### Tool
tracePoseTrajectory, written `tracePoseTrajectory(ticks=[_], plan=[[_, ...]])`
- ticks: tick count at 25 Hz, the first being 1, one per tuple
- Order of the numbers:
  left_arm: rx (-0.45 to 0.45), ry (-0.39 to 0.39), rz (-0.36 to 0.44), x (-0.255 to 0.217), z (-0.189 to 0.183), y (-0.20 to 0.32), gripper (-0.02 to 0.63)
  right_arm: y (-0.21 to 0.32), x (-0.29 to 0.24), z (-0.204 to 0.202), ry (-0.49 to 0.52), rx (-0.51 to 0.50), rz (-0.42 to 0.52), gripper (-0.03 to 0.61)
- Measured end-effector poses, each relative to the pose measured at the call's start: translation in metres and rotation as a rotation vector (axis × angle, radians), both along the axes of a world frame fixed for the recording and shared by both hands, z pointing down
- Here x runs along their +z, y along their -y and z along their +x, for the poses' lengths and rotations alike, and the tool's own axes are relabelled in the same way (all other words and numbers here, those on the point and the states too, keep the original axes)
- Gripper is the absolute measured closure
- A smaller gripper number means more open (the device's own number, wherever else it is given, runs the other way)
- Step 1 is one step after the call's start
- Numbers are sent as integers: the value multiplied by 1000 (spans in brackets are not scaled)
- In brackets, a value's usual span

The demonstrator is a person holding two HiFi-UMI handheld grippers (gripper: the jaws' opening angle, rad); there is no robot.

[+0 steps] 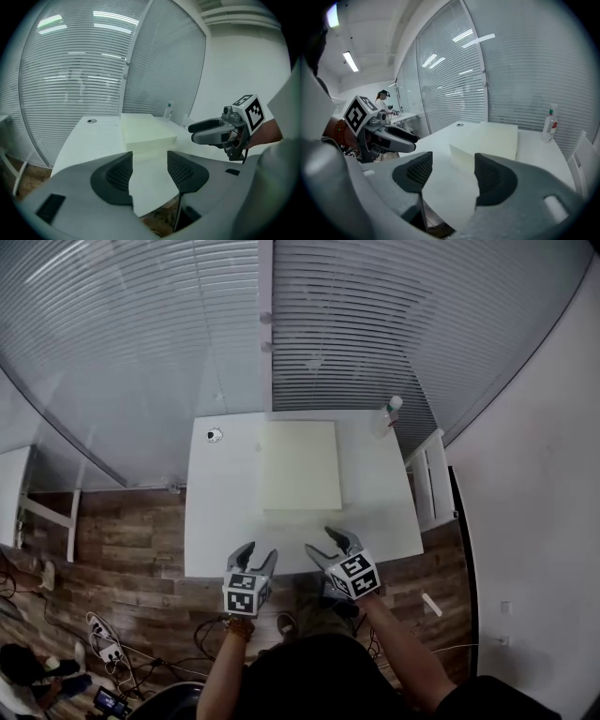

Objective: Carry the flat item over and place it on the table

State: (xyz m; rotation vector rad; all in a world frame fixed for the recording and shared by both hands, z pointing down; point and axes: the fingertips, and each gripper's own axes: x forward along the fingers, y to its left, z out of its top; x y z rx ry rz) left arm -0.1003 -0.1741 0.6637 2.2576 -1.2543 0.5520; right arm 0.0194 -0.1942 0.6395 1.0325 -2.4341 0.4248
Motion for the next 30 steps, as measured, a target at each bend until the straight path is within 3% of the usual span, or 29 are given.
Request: tracePoseTrajectory(ticks=[3,5,7,12,15,18,21,30], plan=[[1,7,31,-9,3,-11,402,-11,-12,-2,2,1,50,304],[-1,9,64,-17,4,-16,462,-17,-22,-1,2,8,94,308],[-2,10,102,-25,7,-20,472,-21,-34,0,12,23,146,343],[-10,25,241,-64,14,-22,501,-30,-72,-2,46,63,266,351],[-10,33,327,-92,18,-23,538,-34,-99,-5,56,70,340,405],[-2,40,404,-122,23,-25,553,-38,-131,-7,72,69,423,420],[6,38,475,-153,25,-32,567,-50,-175,-7,87,78,532,497],[59,52,673,-243,46,-61,571,-87,-255,4,146,75,725,512]])
